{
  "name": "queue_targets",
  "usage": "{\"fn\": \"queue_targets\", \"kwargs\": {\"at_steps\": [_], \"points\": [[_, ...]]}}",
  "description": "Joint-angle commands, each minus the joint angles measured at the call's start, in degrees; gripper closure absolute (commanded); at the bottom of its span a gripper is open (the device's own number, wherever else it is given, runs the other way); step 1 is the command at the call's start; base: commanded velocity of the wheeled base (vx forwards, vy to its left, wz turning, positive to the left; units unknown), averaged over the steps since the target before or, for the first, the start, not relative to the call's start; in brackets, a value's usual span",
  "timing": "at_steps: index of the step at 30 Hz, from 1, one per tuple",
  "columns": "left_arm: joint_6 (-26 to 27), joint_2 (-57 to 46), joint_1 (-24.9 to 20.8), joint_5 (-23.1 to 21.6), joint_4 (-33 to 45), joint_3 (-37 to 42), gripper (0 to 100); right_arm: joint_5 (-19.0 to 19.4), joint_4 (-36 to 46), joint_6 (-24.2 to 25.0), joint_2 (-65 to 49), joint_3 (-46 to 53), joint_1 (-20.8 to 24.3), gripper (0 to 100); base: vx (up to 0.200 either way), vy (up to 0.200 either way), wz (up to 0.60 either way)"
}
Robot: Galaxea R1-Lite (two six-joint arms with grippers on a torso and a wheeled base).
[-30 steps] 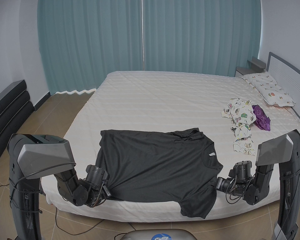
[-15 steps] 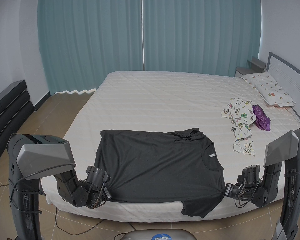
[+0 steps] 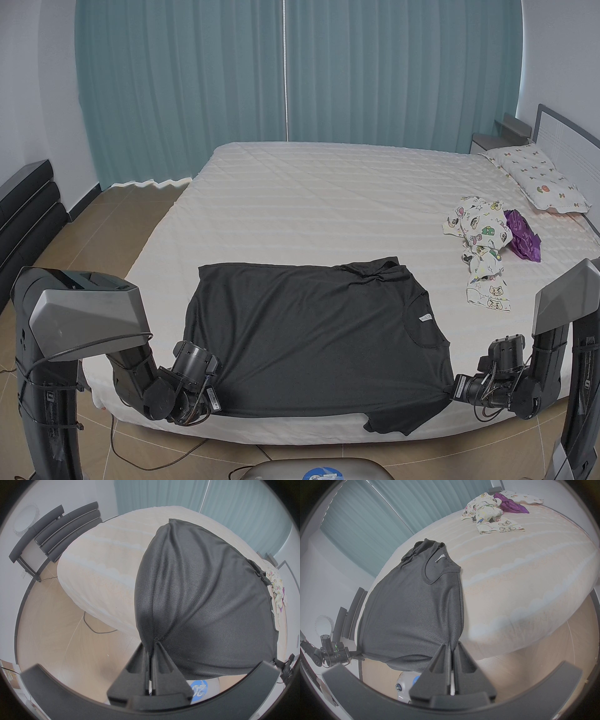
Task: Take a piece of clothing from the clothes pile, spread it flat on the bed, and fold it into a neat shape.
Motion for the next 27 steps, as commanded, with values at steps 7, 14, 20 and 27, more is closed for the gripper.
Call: {"fn": "queue_targets", "kwargs": {"at_steps": [7,14,20,27], "points": [[0.07,0.28,-0.18,0.01,0.08,-0.01,0,0.28,-0.08,0.03,0.36,-1.04,0.02,0,0.000,0.000,0.00],[-0.37,-0.60,0.25,-0.34,-0.89,0.17,0,0.63,-1.57,0.56,-2.28,-0.86,0.20,0,0.000,0.000,0.00],[-0.20,-10.70,0.78,-6.23,-1.94,3.51,0,0.72,-2.10,0.65,-7.55,-1.39,0.11,0,0.000,0.000,0.00],[0.51,-18.35,2.98,-13.61,-2.21,6.06,0,0.63,-1.13,5.31,-11.42,-5.78,1.96,0,0.000,0.000,0.00]]}}
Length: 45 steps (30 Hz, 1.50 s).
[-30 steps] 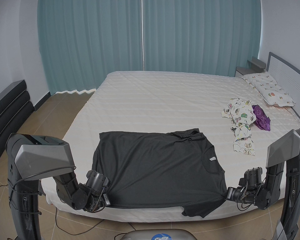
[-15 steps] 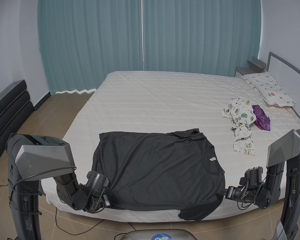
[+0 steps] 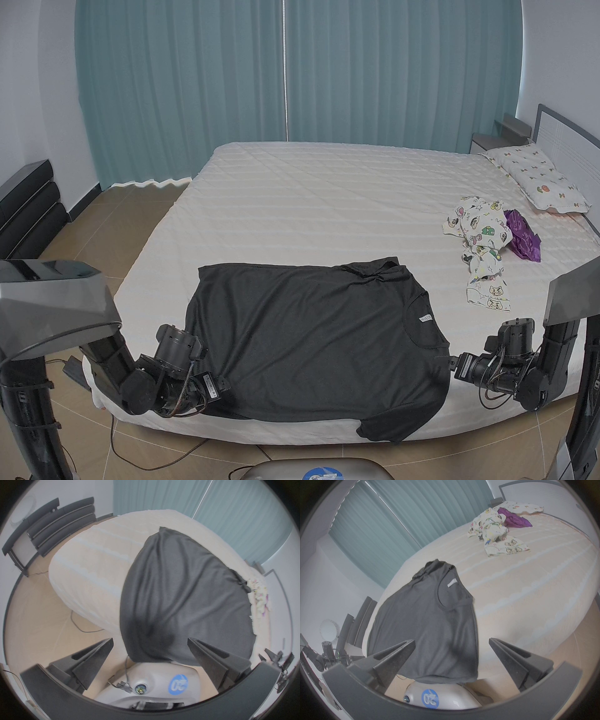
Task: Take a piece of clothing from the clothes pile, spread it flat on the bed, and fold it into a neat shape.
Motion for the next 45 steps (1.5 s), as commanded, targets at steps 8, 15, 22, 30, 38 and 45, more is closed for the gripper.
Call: {"fn": "queue_targets", "kwargs": {"at_steps": [8,15,22,30,38,45], "points": [[3.77,-6.84,2.79,-2.75,-3.87,4.21,0,-0.09,6.33,3.33,-4.77,-9.04,5.43,0,0.000,0.000,0.00],[3.77,-5.08,6.13,-3.01,-4.31,2.89,0,-0.44,13.10,4.56,-4.33,-18.88,5.52,0,0.000,0.171,0.00],[4.04,-3.85,6.04,-2.92,-5.10,2.80,0,-0.44,20.84,9.04,-1.78,-27.15,5.52,0,0.000,0.000,0.00],[4.30,-2.53,5.87,-2.75,-8.79,3.77,0,-0.44,21.71,12.38,1.29,-31.19,5.52,0,0.000,0.000,0.00],[3.77,-1.65,6.04,-2.66,-8.71,2.89,0,-0.44,22.24,16.60,2.79,-34.88,5.61,0,0.000,0.000,0.00],[3.68,-1.48,6.04,-2.84,-8.71,2.80,0,-0.53,25.67,16.78,5.51,-41.21,5.78,0,0.171,-0.086,0.00]]}}
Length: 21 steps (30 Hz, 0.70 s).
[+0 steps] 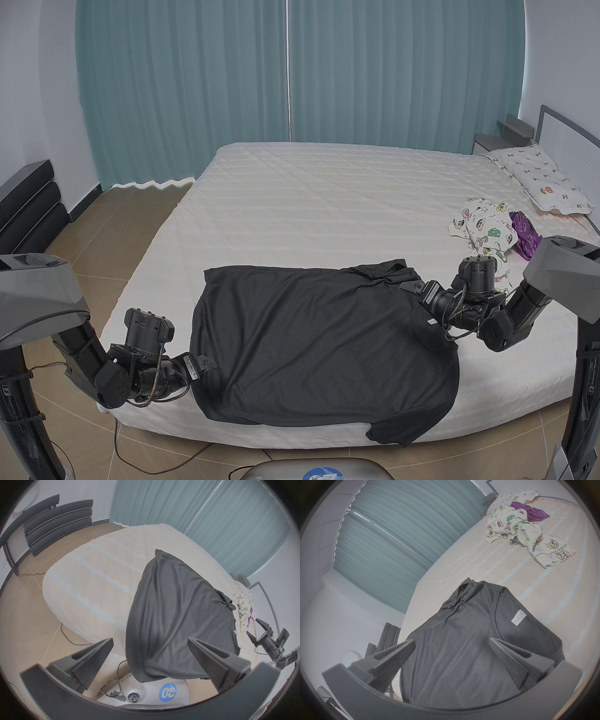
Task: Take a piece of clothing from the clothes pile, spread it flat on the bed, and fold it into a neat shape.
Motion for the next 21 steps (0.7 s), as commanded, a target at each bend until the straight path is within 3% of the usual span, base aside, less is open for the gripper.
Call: {"fn": "queue_targets", "kwargs": {"at_steps": [1,3,10,16,21], "points": [[-0.12,0.50,-0.03,-0.16,-0.11,-0.10,0,-0.06,2.55,0.16,3.37,-5.90,0.45,0,0.200,0.000,0.00],[-0.12,0.68,-0.20,-0.16,-0.11,-0.10,0,-0.23,3.60,0.87,4.86,-8.36,0.63,0,0.200,0.000,0.00],[-0.30,1.91,0.06,-0.07,-0.20,-0.89,0,-3.57,8.61,1.48,9.26,-16.80,2.03,0,0.000,0.000,0.00],[-0.38,2.43,0.15,0.02,-0.29,-0.98,0,-3.84,10.99,1.57,12.33,-21.98,3.35,0,0.000,0.000,0.00],[-4.16,2.35,0.15,0.20,-0.99,-1.77,0,-3.84,15.91,1.74,14.53,-28.31,4.41,0,0.000,0.000,0.00]]}}
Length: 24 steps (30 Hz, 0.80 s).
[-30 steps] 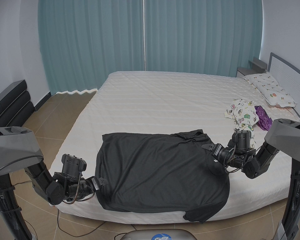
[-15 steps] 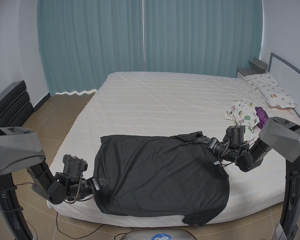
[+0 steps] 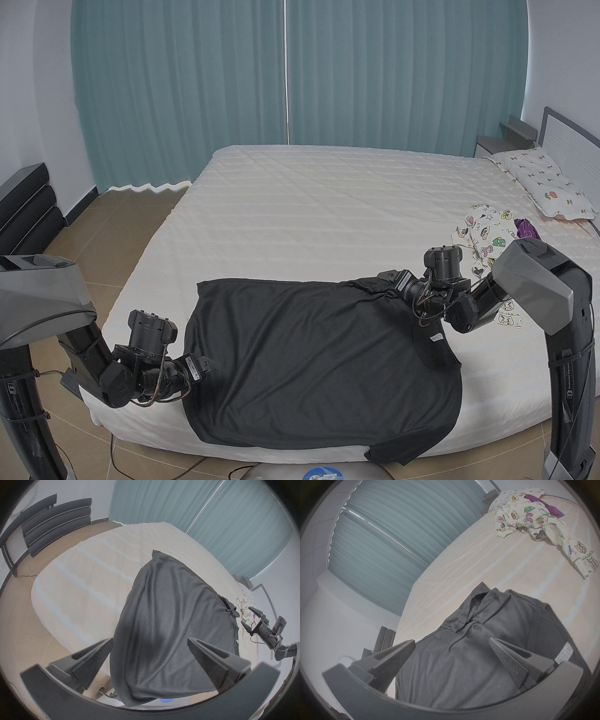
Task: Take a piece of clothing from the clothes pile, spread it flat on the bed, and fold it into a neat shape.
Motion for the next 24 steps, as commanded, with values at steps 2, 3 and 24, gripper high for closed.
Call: {"fn": "queue_targets", "kwargs": {"at_steps": [2,3,24], "points": [[-2.66,-0.09,0.05,-0.33,-0.90,-0.33,0,-0.05,3.23,0.16,3.76,-5.61,0.98,0,0.000,0.000,0.00],[-2.57,0.17,0.05,-0.33,-0.90,-0.24,0,-0.13,3.23,0.16,4.20,-6.14,0.98,0,0.000,0.000,0.00],[-2.48,1.67,-0.13,-0.24,-1.08,-0.60,0,-0.13,11.58,-0.01,10.27,-18.18,0.98,0,0.029,0.000,0.00]]}}
